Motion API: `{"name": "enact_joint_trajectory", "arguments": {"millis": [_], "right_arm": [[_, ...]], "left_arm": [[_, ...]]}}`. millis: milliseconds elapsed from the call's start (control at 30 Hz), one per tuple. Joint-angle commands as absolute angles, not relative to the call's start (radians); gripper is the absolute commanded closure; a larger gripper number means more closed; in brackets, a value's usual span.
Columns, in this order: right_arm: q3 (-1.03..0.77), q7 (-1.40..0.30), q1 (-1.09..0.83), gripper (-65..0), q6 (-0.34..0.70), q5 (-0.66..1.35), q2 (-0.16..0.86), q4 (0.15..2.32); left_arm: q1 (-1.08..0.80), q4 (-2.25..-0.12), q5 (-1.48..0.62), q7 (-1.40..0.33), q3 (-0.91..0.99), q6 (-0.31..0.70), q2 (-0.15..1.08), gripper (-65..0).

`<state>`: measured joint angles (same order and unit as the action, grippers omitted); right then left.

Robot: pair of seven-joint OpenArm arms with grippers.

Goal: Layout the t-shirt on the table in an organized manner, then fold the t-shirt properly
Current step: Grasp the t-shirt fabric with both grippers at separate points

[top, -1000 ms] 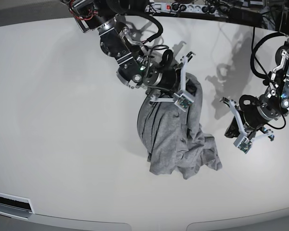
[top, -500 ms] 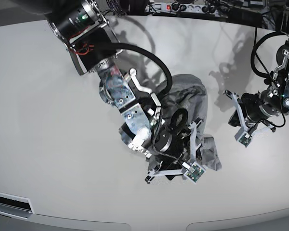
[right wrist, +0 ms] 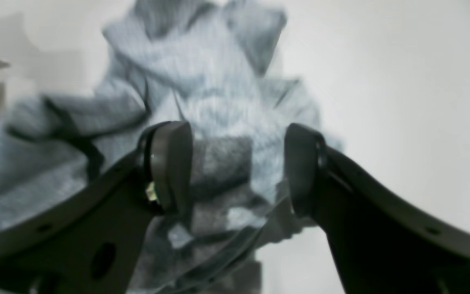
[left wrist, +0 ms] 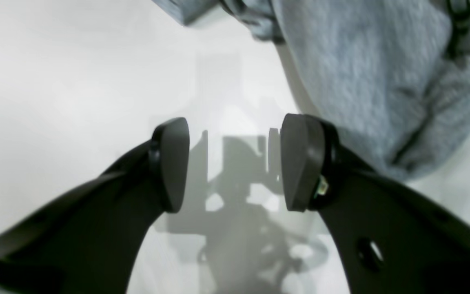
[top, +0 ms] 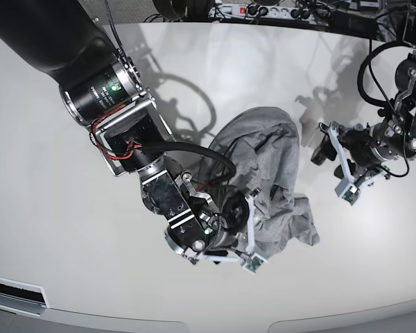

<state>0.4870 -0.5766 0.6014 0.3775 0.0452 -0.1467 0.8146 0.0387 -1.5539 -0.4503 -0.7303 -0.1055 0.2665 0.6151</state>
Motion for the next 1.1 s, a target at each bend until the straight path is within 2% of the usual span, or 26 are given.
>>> {"name": "enact_joint_trajectory", "arguments": {"millis": [0,33,67,133,200,333,500,600,833,967,1067], "right_arm": [[0.484,-0.541,0.635,-34.1,0.370,0.052,-0.157,0.811],[0.484,-0.527,0.635,-28.8,0.352,0.049,-0.157,0.796],[0.484,-0.518,0.634,-20.7,0.339,0.045,-0.157,0.794],[0.484,-0.516,0.638,0.0,0.336,0.045,-0.157,0.796],[0.484,-0.516,0.647,0.0,0.331,0.045,-0.157,0.819],[0.483,-0.554,0.659,0.0,0.253,0.045,-0.142,0.961],[0.483,-0.744,0.653,0.0,0.118,0.053,-0.062,1.280],[0.465,-0.839,0.644,0.0,0.058,0.045,-0.014,1.394],[0.309,-0.839,0.553,0.0,0.078,0.053,0.028,1.407],[0.208,-0.831,0.516,0.0,0.146,0.053,0.028,1.408],[0.150,-0.831,0.498,0.0,0.217,0.053,0.028,1.408]], "left_arm": [[0.051,-1.567,-0.462,-0.712,-0.097,0.262,0.632,-36.2],[0.050,-1.567,-0.462,-0.712,-0.097,0.262,0.632,-36.2],[0.046,-1.567,-0.462,-0.712,-0.097,0.262,0.632,-36.2],[0.044,-1.567,-0.462,-0.712,-0.097,0.262,0.632,-36.2],[0.045,-1.567,-0.462,-0.712,-0.097,0.262,0.632,-36.2],[0.045,-1.567,-0.442,-0.712,-0.097,0.262,0.632,-36.2],[0.045,-1.567,-0.393,-0.712,-0.097,0.262,0.632,-36.2],[0.045,-1.567,-0.394,-0.711,-0.097,0.262,0.632,-36.2],[0.048,-1.568,-0.413,-0.695,-0.097,0.267,0.632,-36.2],[0.064,-1.568,-0.530,-0.675,-0.097,0.410,0.620,-36.2],[0.073,-1.568,-0.515,-0.651,-0.097,0.438,0.590,-36.2]]}}
